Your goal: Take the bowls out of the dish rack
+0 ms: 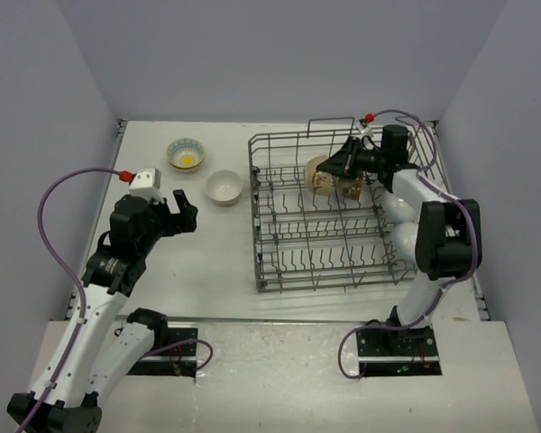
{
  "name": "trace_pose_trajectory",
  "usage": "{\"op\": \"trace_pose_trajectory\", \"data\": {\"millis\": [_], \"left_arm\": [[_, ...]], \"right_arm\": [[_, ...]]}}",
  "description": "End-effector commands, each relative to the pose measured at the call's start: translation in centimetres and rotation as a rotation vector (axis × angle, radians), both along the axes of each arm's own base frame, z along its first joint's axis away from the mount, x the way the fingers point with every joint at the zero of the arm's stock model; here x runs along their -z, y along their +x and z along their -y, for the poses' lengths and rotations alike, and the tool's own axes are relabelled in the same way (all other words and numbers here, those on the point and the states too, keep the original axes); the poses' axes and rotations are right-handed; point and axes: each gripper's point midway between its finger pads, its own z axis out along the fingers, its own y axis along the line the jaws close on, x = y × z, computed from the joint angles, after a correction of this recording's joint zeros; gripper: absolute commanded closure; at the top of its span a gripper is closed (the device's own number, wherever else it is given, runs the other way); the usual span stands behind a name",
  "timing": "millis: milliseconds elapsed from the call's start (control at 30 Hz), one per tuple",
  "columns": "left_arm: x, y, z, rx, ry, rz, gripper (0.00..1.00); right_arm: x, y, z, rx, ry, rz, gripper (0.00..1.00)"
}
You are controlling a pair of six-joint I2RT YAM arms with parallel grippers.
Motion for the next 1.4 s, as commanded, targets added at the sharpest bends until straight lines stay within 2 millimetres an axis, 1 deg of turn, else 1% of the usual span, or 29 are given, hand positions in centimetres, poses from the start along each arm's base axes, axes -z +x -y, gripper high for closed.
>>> {"op": "trace_pose_trajectory", "data": {"millis": [0, 100, 267, 500, 600, 633, 667, 700, 733, 767, 800, 833, 867, 900, 933, 967, 1000, 1033, 1067, 1100, 1133, 1167, 1200, 1233, 1267, 1300, 1333, 1367], "left_arm": [[-1.0, 0.4, 0.2, 0.017, 0.006, 0.047, 0.00], [-0.9, 0.4, 0.2, 0.017, 0.007, 0.046, 0.00], [-0.8, 0.5, 0.2, 0.019, 0.007, 0.044, 0.00], [-0.8, 0.5, 0.2, 0.014, 0.009, 0.040, 0.00], [-0.9, 1.0, 0.3, 0.012, 0.007, 0.027, 0.00], [-1.3, 1.1, 0.5, 0.017, 0.001, 0.028, 0.00], [-1.9, 1.2, 1.0, 0.038, -0.015, 0.027, 0.00], [-4.8, 1.4, 1.4, 0.050, -0.047, 0.070, 0.00], [-5.9, 2.0, 2.0, 0.067, -0.062, 0.070, 0.00], [-7.6, 2.0, 3.1, 0.114, -0.107, 0.083, 0.00], [-9.5, 2.2, 3.8, 0.137, -0.137, 0.106, 0.00], [-13.3, 3.2, 4.5, 0.160, -0.166, 0.155, 0.00], [-15.1, 3.3, 5.7, 0.217, -0.198, 0.164, 0.00], [-14.5, 4.9, 7.1, 0.241, -0.224, 0.094, 0.00], [-18.6, 4.9, 8.5, 0.303, -0.257, 0.156, 0.00], [-19.4, 5.5, 9.7, 0.328, -0.261, 0.148, 0.00], [-19.5, 5.0, 12.0, 0.375, -0.253, 0.108, 0.00], [-21.0, 6.6, 13.3, 0.360, -0.240, 0.122, 0.00], [-20.9, 6.6, 14.8, 0.390, -0.238, 0.105, 0.00], [-20.4, 6.7, 16.8, 0.422, -0.253, 0.073, 0.00], [-20.7, 6.7, 17.3, 0.422, -0.261, 0.077, 0.00], [-20.9, 5.8, 19.0, 0.457, -0.269, 0.075, 0.00], [-20.4, 5.8, 19.8, 0.464, -0.261, 0.064, 0.00], [-19.9, 5.6, 20.4, 0.461, -0.247, 0.057, 0.00], [-18.9, 4.5, 21.8, 0.504, -0.224, 0.029, 0.00], [-17.7, 4.3, 22.7, 0.515, -0.198, -0.001, 0.00], [-16.9, 4.2, 23.0, 0.507, -0.173, -0.017, 0.00], [-15.8, 3.6, 23.7, 0.514, -0.136, -0.043, 0.00]], "right_arm": [[-13.9, -3.0, -0.8, -0.157, 0.097, 0.450, 1.00], [-13.0, -2.9, -0.7, -0.153, 0.092, 0.432, 1.00], [-12.6, -2.8, -0.7, -0.151, 0.091, 0.424, 1.00], [-13.5, -3.5, -0.8, -0.173, 0.109, 0.458, 1.00], [-14.1, -4.7, -1.1, -0.215, 0.110, 0.518, 1.00], [-14.4, -5.2, -1.2, -0.227, 0.104, 0.545, 1.00], [-15.5, -6.3, -1.7, -0.248, 0.096, 0.594, 1.00], [-15.3, -6.6, -2.0, -0.256, 0.048, 0.638, 1.00], [-15.5, -7.1, -2.2, -0.261, 0.005, 0.679, 1.00], [-15.8, -8.1, -3.1, -0.267, -0.121, 0.783, 1.00], [-15.8, -8.5, -3.7, -0.264, -0.205, 0.839, 1.00], [-15.6, -9.2, -4.3, -0.276, -0.297, 0.901, 1.00], [-15.5, -11.5, -7.0, -0.362, -0.346, 0.989, 1.00], [-15.5, -12.1, -6.7, -0.360, -0.475, 1.088, 1.00], [-15.5, -13.2, -7.3, -0.385, -0.510, 1.138, 1.00], [-15.8, -14.8, -8.6, -0.437, -0.530, 1.230, 1.00], [-16.1, -15.8, -8.4, -0.426, -0.563, 1.273, 1.00], [-16.1, -16.3, -8.8, -0.417, -0.621, 1.303, 1.00], [-16.0, -16.6, -8.6, -0.419, -0.659, 1.333, 1.00], [-16.0, -17.2, -8.4, -0.421, -0.686, 1.350, 1.00], [-15.9, -17.8, -8.6, -0.422, -0.724, 1.359, 1.00], [-15.3, -18.0, -8.4, -0.433, -0.768, 1.366, 1.00], [-15.2, -18.4, -8.5, -0.434, -0.795, 1.375, 1.00], [-15.4, -19.3, -8.9, -0.440, -0.803, 1.398, 1.00], [-15.2, -19.0, -8.3, -0.422, -0.862, 1.392, 1.00], [-15.3, -19.3, -8.4, -0.421, -0.871, 1.399, 1.00], [-15.4, -19.9, -8.7, -0.430, -0.874, 1.409, 1.00], [-15.7, -19.9, -8.5, -0.420, -0.891, 1.408, 1.00]]}}
